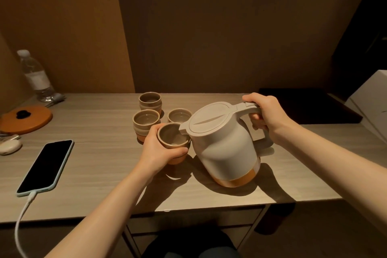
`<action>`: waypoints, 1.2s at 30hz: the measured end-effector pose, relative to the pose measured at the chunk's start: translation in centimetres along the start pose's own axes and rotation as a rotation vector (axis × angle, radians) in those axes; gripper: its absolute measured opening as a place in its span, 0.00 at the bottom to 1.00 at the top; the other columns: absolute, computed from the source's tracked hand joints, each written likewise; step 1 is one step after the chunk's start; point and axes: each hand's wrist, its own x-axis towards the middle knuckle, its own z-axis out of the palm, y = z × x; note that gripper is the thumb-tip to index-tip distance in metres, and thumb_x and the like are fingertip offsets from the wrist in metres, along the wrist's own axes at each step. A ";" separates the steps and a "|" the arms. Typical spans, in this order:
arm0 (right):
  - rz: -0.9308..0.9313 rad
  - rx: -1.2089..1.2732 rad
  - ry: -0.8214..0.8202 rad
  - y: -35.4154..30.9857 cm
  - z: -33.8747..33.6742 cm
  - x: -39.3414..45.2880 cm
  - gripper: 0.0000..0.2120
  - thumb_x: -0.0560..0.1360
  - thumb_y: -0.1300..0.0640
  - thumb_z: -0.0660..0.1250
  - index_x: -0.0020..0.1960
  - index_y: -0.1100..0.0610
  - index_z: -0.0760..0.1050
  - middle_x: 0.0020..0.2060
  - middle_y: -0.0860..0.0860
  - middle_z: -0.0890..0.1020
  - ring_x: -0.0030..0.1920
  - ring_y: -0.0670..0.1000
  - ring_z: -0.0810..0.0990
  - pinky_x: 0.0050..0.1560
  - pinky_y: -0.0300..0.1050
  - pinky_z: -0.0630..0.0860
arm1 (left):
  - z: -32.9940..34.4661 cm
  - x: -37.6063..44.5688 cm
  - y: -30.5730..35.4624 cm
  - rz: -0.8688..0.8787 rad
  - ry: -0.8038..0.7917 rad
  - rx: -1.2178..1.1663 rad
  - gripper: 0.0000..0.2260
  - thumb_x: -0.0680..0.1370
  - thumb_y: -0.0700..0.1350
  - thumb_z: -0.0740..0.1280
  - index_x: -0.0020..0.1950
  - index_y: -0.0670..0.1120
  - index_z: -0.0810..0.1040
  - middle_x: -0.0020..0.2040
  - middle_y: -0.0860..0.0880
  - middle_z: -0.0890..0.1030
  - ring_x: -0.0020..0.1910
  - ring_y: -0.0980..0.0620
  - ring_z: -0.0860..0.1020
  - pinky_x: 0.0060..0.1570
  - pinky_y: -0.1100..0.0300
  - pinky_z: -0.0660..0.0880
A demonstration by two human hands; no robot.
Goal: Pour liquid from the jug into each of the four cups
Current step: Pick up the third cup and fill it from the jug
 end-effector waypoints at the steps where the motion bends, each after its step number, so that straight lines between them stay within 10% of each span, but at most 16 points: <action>1: -0.006 -0.012 -0.005 -0.1 0.1 0.1 0.22 0.79 0.53 0.63 0.27 0.57 0.71 0.17 0.47 0.69 0.18 0.43 0.64 0.28 0.42 0.63 | -0.1 0.1 -0.1 -0.002 -0.001 0.003 0.37 0.58 0.41 0.83 0.62 0.51 0.70 0.53 0.62 0.74 0.51 0.66 0.74 0.47 0.70 0.70; 36: -0.070 -0.260 -0.153 -2.6 3.3 2.0 0.18 0.75 0.52 0.65 0.29 0.59 0.71 0.19 0.50 0.67 0.20 0.47 0.62 0.27 0.42 0.63 | -1.1 -0.6 -2.4 -0.059 0.009 0.007 0.37 0.58 0.42 0.83 0.61 0.53 0.69 0.53 0.60 0.75 0.52 0.63 0.74 0.45 0.70 0.69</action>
